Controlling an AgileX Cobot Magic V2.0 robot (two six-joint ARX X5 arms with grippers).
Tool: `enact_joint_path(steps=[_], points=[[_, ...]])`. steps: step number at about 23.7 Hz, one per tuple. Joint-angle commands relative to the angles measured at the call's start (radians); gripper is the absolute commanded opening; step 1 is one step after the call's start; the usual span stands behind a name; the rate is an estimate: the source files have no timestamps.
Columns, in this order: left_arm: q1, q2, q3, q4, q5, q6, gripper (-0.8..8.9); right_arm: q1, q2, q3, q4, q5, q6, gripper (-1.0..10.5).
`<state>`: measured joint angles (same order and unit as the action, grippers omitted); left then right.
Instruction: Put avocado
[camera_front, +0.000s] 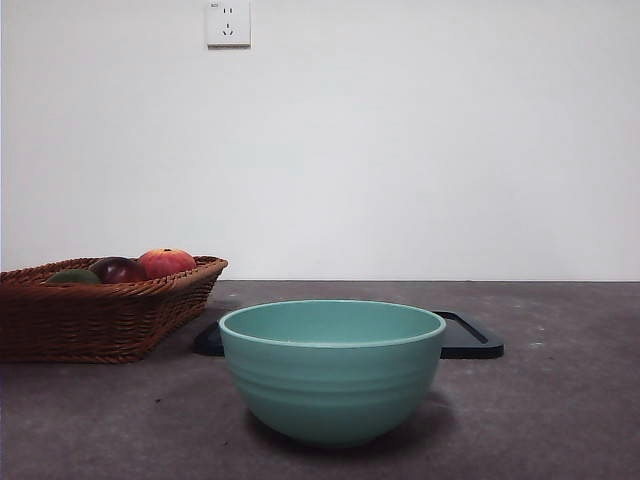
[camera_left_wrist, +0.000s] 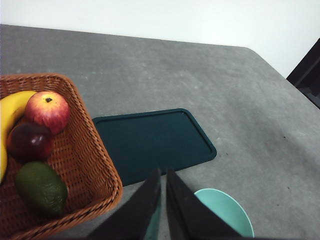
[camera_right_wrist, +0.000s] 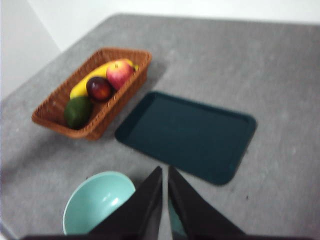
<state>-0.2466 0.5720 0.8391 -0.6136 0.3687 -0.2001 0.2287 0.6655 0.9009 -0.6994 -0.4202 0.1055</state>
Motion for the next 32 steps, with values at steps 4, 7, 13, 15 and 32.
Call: enact_joint_path(steps=[4,7,13,15,32], points=[[-0.003,-0.005,0.024,0.006,0.006,0.008,0.21,0.004,0.004,0.016,-0.005,-0.003,-0.013,0.1],[-0.003,-0.005,0.024,0.005,0.006,0.008,1.16,0.004,0.004,0.016,-0.005,-0.003,-0.013,0.5],[-0.003,-0.005,0.024,0.005,0.006,0.004,5.42,0.004,0.004,0.016,-0.005,0.001,-0.004,5.3],[-0.003,-0.005,0.024,0.005,0.006,0.004,5.39,0.004,0.004,0.016,-0.004,0.0,-0.002,5.3],[-0.002,0.232,0.096,-0.175,-0.136,0.03,5.3,0.004,0.004,0.016,-0.003,-0.001,-0.001,5.3]])
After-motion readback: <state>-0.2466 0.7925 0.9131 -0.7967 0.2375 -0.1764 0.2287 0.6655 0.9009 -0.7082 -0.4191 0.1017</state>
